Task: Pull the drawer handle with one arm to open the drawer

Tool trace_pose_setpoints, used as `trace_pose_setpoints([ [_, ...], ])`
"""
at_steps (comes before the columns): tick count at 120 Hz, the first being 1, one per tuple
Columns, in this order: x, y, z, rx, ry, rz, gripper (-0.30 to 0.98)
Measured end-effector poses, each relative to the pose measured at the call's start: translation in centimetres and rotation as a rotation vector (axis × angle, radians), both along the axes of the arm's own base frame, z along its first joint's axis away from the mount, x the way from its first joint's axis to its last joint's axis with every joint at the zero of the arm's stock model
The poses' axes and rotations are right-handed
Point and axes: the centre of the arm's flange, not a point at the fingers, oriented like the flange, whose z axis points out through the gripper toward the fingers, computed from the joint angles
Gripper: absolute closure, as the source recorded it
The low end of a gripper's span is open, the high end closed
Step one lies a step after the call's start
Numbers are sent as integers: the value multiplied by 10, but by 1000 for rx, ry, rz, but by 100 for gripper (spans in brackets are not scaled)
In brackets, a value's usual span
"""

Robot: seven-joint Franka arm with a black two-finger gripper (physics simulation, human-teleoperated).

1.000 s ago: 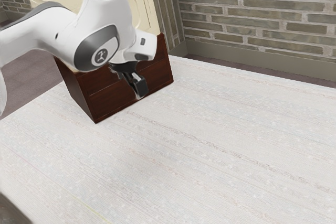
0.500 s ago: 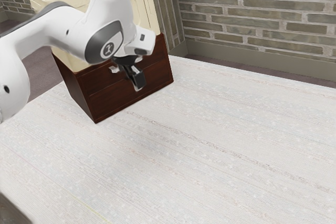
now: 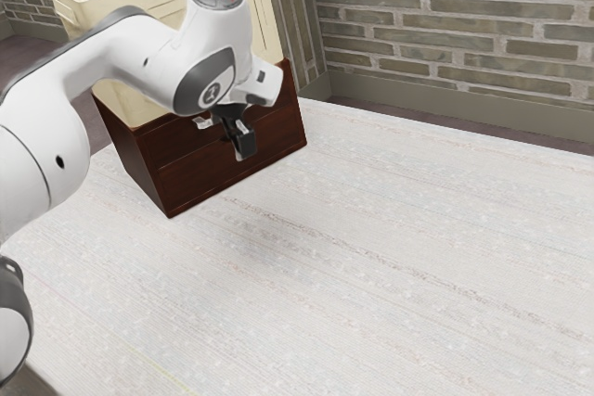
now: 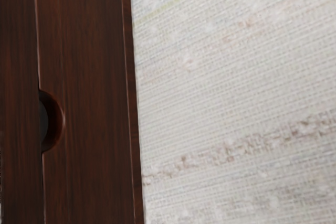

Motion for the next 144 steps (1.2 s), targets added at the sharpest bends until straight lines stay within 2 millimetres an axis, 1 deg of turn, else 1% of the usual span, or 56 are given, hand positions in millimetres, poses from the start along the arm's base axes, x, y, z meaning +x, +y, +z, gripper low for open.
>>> trace_pose_setpoints([
  [11, 4, 3, -5, 12, 8, 4, 0],
  [25, 11, 9, 0, 23, -9, 13, 0],
  [42, 21, 25, -4, 30, -22, 30, 0],
  [58, 26, 25, -8, 28, -25, 24, 0],
  [71, 28, 24, -3, 30, -35, 22, 0],
  [88, 35, 30, 0, 34, -54, 26, 0],
  [104, 41, 38, -10, 33, -48, 31, 0],
  [122, 44, 40, -20, 31, -35, 30, 0],
  [136, 44, 44, -22, 31, -32, 31, -1],
  [144, 43, 45, -20, 30, -36, 31, 1],
])
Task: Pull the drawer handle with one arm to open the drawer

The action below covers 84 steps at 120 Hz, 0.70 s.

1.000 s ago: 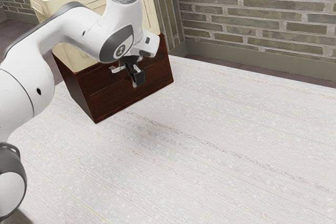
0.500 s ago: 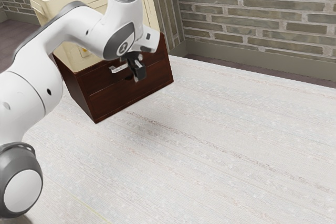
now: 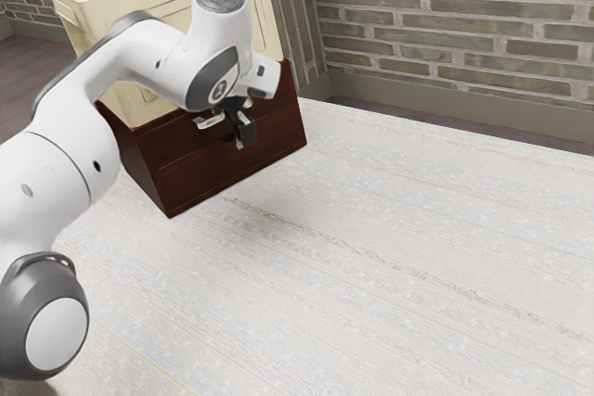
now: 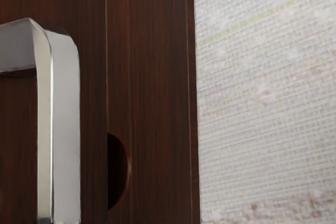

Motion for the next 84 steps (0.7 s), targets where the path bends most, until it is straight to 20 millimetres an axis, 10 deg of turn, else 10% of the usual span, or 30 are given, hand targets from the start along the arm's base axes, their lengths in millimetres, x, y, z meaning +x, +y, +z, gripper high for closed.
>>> trace_pose_setpoints([
  [84, 12, -4, -12, -16, -2, -29, 3],
])
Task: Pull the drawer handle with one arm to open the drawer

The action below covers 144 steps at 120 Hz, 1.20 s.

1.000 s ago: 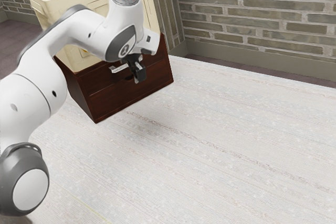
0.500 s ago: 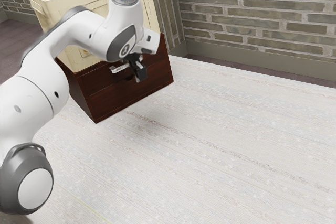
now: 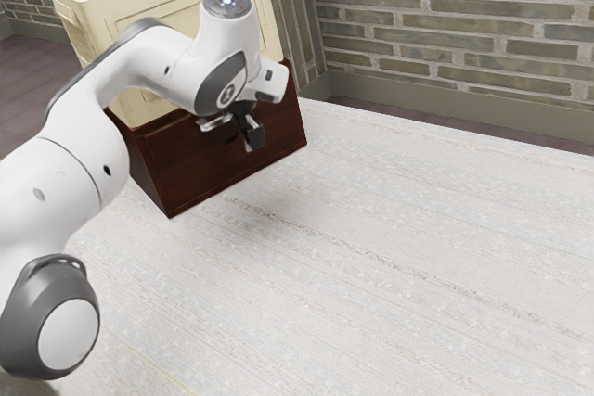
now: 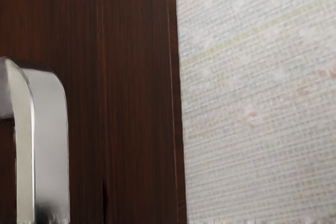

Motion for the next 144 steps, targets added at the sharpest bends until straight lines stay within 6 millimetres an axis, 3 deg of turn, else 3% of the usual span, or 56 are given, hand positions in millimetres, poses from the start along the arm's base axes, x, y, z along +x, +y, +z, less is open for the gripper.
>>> trace_pose_setpoints([
  [20, -7, -6, 13, -5, 2, -5, 1],
  [45, -9, -13, 2, -17, 30, -16, 0],
  [103, -17, -46, 1, -34, 46, -58, 0],
  [144, -25, -55, 3, -38, 55, -62, 5],
])
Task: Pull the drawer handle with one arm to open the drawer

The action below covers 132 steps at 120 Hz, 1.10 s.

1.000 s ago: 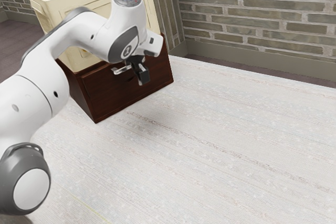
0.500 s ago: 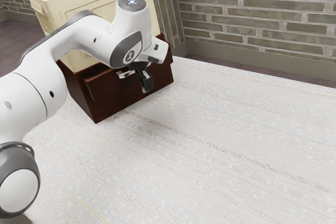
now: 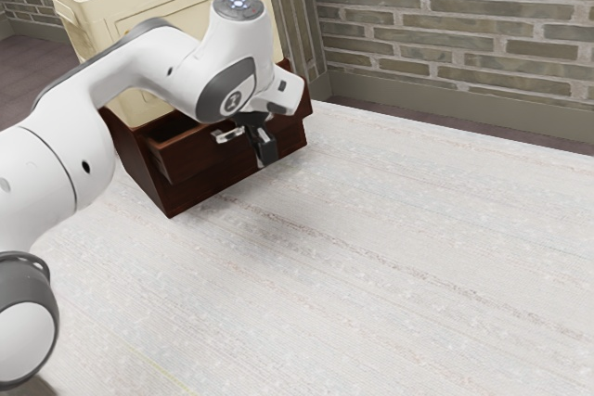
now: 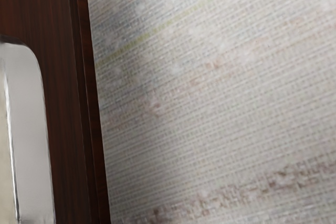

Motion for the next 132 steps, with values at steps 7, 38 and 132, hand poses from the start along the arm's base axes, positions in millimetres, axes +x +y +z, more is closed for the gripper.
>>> trace_pose_setpoints([
  [7, 0, -3, 0, 0, 0, -3, 4],
  [38, 2, -19, -6, -3, 6, -19, 0],
  [132, -20, -65, -2, -12, 26, -65, 2],
])
